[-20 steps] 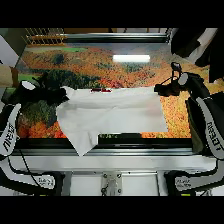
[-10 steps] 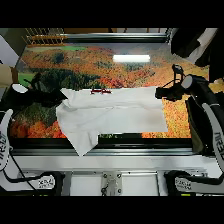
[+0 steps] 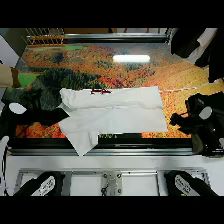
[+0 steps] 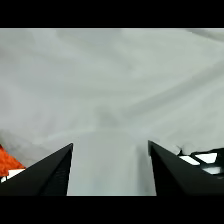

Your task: Fold the clothes and pants, and hang the long-sleeved shirts on hangers.

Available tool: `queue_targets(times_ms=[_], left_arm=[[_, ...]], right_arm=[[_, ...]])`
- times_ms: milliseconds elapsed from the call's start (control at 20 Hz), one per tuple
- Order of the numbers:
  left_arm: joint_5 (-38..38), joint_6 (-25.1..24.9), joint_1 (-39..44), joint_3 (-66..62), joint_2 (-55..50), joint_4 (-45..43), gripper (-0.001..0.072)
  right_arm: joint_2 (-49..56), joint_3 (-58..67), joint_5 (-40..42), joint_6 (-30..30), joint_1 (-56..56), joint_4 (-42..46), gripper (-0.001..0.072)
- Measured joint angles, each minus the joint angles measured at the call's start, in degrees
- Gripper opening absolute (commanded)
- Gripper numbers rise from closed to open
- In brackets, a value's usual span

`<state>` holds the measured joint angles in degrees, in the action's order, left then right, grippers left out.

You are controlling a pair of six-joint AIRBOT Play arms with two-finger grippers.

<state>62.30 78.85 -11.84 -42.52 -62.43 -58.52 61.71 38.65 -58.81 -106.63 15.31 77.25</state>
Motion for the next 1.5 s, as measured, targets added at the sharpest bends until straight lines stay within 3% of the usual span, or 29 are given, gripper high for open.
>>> queue_targets(times_ms=[500, 550, 600, 650, 1000, 1200, 1500], left_arm=[[-4.4, 1.7, 5.7, 7.7, 7.3, 0.1, 0.0494], [-4.6, 1.7, 5.8, 7.8, 7.5, 0.1, 0.0494], [-4.7, 1.7, 5.9, 7.9, 7.6, 0.1, 0.0493], [-4.7, 1.7, 5.9, 7.9, 7.7, 0.1, 0.0494], [-1.4, 9.6, 1.9, 10.8, 8.6, -7.0, 0.0495], [-2.4, 11.6, 0.6, 17.4, 8.5, -6.0, 0.0494], [-6.1, 12.5, 9.3, 19.7, 1.4, -0.1, 0.0487]], right_arm=[[3.0, -9.4, 15.5, 0.0, -2.9, -14.0, 0.0511], [3.3, -9.5, 16.7, 0.2, -3.5, -14.3, 0.0469], [3.5, -9.6, 17.8, 0.6, -4.2, -14.4, 0.0199], [3.7, -9.7, 19.0, 1.2, -4.7, -14.4, 0.0019], [4.0, -9.9, 20.1, 4.3, -5.9, -14.8, 0.0012], [4.0, -9.9, 20.2, 4.6, -5.9, -15.0, 0.0012], [4.0, -9.9, 20.2, 4.7, -5.9, -15.0, 0.0012]])
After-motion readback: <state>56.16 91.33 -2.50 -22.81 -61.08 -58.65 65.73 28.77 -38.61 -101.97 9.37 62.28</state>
